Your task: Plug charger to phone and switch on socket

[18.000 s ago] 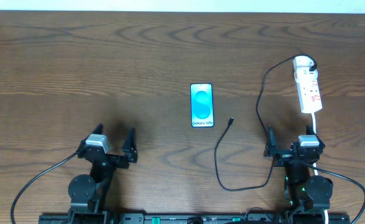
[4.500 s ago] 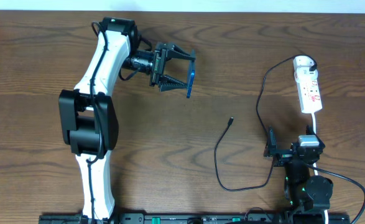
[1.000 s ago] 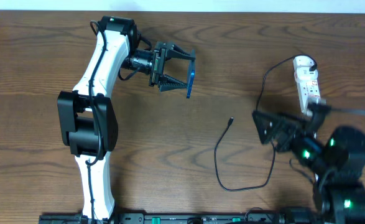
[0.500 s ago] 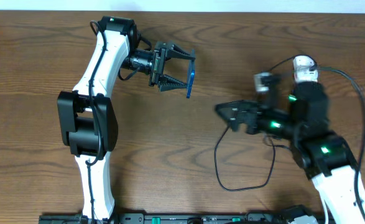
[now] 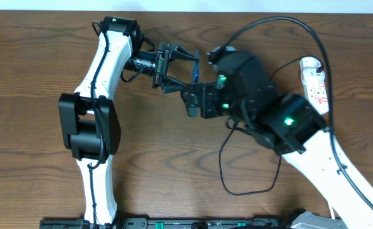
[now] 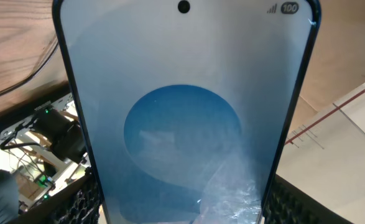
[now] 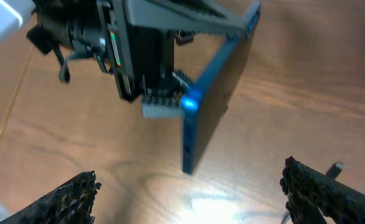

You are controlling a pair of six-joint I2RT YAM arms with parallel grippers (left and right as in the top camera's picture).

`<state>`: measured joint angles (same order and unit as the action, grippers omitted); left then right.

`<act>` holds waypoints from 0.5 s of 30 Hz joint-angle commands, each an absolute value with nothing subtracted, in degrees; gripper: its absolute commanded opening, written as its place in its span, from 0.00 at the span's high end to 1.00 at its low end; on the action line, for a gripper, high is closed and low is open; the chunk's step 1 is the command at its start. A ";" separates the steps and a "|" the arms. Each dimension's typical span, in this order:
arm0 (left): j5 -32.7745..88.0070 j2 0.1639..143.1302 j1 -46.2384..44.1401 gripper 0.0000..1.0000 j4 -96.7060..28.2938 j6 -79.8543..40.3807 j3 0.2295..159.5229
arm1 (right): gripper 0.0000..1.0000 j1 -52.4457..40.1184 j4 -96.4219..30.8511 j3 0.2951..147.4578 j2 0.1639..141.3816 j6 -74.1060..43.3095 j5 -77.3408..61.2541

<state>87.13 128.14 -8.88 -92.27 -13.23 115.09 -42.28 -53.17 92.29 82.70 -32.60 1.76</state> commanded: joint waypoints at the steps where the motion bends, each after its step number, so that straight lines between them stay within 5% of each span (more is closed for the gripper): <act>1: 90.02 125.54 -8.62 0.30 -93.76 -12.32 115.26 | 0.07 -45.34 -53.12 94.13 84.66 -37.67 14.20; 15: 90.02 125.54 -8.62 0.30 -93.76 -12.51 115.26 | 0.21 -47.83 -48.01 94.11 91.88 -41.95 23.88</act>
<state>87.13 128.14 -8.88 -92.27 -13.23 115.09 -47.33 -48.53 92.95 90.87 -40.95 21.21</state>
